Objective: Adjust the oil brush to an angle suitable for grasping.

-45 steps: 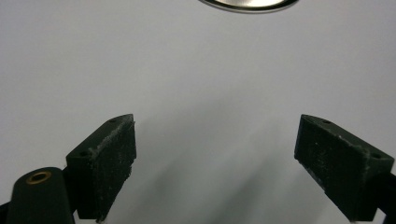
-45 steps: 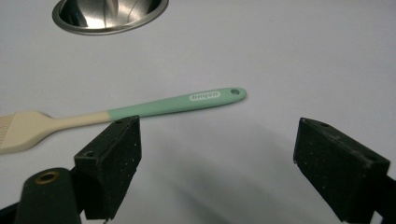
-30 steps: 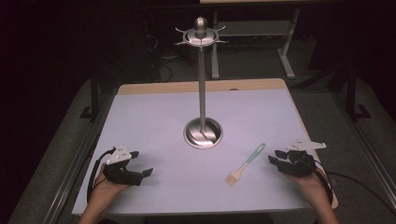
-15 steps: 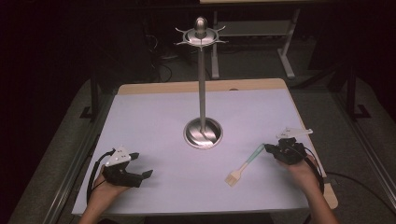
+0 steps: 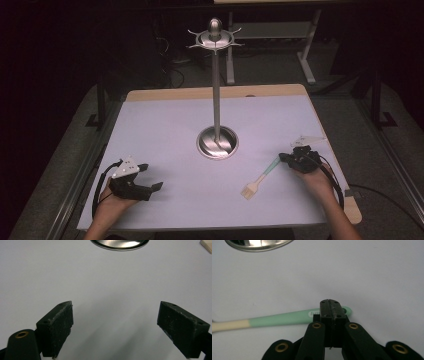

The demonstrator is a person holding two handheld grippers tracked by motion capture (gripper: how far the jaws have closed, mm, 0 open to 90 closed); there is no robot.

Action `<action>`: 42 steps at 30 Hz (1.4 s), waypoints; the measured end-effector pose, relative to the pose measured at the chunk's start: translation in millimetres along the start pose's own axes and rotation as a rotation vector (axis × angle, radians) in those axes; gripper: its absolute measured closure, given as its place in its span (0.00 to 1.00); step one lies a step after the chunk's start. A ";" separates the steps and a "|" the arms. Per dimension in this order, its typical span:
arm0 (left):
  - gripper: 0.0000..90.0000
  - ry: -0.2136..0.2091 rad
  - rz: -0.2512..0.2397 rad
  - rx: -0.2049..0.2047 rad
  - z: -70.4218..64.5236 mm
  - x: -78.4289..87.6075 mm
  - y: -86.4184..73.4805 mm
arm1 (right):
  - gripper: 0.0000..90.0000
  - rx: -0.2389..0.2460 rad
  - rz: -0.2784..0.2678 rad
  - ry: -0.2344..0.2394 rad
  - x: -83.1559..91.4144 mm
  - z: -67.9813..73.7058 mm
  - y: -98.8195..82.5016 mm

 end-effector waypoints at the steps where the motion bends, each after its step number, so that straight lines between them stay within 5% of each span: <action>1: 0.15 0.000 0.002 0.005 0.2 0.6 -0.1 | 1.00 0.001 -0.006 0.002 -0.8 -0.2 0.8; 15: 0.15 -0.002 0.007 0.001 0.8 0.2 0.2 | 1.00 -0.006 -0.005 0.017 -6.7 1.3 3.0; 42: 0.15 -0.013 0.006 0.005 -0.7 -0.9 0.2 | 1.00 0.042 0.013 0.097 -52.1 19.2 45.8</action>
Point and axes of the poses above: each handheld gripper's, and its own axes: x roughly backward along the jaws, y roughly out of its top, z roughly to its left, the point moved 2 cm from there along -x, roughly forward along the jaws, and after that the axes turned 1 degree about -z, right-handed, at the moved point
